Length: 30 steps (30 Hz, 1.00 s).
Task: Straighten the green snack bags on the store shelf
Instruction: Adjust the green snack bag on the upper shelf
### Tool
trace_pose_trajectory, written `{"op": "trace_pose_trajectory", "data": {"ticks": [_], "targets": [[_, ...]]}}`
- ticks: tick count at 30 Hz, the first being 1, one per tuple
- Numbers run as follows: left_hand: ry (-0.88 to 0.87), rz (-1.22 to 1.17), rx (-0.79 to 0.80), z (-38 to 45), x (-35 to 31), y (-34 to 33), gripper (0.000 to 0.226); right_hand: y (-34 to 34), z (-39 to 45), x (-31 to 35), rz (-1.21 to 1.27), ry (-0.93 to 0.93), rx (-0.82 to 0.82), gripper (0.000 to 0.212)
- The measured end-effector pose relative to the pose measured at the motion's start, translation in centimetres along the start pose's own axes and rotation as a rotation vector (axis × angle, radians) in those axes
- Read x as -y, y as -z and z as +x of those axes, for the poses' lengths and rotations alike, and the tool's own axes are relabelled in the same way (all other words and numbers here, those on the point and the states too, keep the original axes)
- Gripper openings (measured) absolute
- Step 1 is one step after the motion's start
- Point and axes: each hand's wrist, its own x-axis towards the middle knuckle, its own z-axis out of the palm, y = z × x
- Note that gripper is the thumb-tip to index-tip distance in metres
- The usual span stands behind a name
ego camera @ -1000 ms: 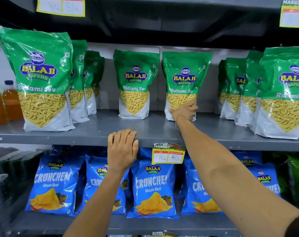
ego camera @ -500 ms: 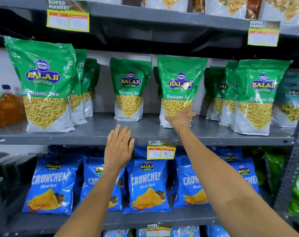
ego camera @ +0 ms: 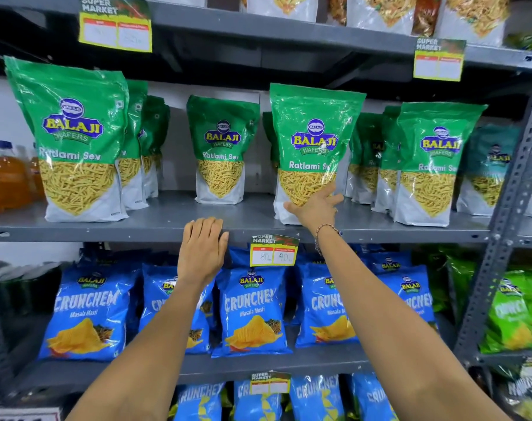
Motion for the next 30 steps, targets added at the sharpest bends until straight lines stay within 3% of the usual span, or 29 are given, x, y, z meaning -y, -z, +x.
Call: {"op": "trace_pose_trajectory", "data": {"ticks": [17, 25, 30], "targets": [[0.036, -0.049, -0.052, -0.1, -0.5, -0.4, 0.038, 0.2, -2.3, -0.9, 0.048, 0.039, -0.112, 0.116], [0.045, -0.039, -0.060, -0.2, -0.5, -0.5, 0.037, -0.9, -3.8, -1.7, -0.084, 0.158, -0.250, 0.106], [0.056, -0.048, -0.058, -0.2, -0.6, -0.6, 0.036, -0.9, -3.4, -1.5, -0.098, 0.147, -0.227, 0.105]]}}
